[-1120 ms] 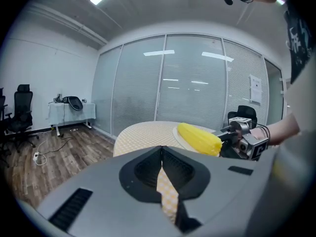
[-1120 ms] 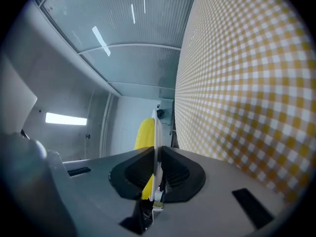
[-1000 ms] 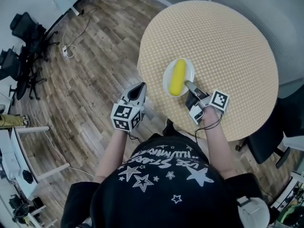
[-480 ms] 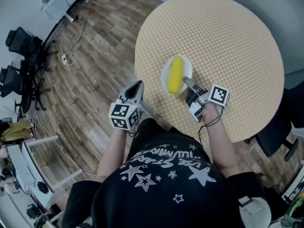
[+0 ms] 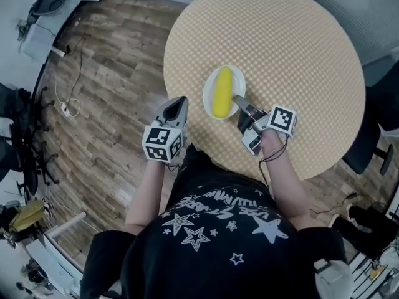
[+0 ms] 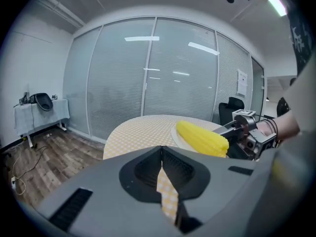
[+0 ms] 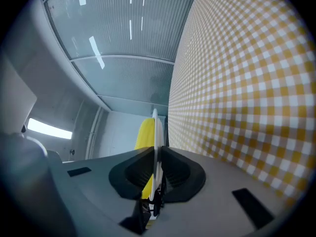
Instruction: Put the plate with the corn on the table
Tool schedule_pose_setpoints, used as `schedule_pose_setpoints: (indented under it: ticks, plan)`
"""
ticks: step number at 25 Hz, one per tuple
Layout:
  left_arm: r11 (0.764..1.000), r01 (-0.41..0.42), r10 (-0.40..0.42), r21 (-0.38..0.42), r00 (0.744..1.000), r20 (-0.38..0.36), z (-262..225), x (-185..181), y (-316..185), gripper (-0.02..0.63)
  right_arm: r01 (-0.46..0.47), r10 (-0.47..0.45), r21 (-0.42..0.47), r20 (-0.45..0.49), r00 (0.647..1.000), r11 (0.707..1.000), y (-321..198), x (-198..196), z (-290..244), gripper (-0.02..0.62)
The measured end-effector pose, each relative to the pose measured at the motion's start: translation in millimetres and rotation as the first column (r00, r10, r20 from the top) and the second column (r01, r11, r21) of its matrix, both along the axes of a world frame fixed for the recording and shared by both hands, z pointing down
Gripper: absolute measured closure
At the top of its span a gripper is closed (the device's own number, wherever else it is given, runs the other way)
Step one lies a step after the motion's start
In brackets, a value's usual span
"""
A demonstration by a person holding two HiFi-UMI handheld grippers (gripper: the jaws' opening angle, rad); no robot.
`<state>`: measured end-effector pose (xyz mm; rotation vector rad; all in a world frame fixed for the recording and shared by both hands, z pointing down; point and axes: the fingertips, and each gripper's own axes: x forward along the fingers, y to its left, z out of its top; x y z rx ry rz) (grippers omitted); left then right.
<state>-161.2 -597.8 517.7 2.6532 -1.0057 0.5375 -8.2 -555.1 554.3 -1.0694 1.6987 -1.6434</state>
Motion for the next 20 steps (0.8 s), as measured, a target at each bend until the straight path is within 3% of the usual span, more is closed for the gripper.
schedule_pose_setpoints:
  ticks: [9,15,20]
  plan:
    - [0.992,-0.127,0.127,-0.020,0.992,-0.029,10.5,-17.0,-72.6,0.598,-0.111,0.113,0.041,-0.054,0.992,0.993,-58.9,-24.0,-12.3,0.554]
    - [0.984,-0.173,0.171,-0.050,0.984,-0.051,28.0,-20.0,-108.1,0.598,-0.156,0.155,-0.015,-0.076,0.985,0.988,-85.2,-33.3,8.9,0.554]
    - [0.976,-0.204,0.199,-0.081,0.978,-0.064,47.9,-29.9,-156.7,0.598,-0.174,0.172,-0.034,-0.054,0.984,0.984,-139.6,-46.1,33.2,0.554]
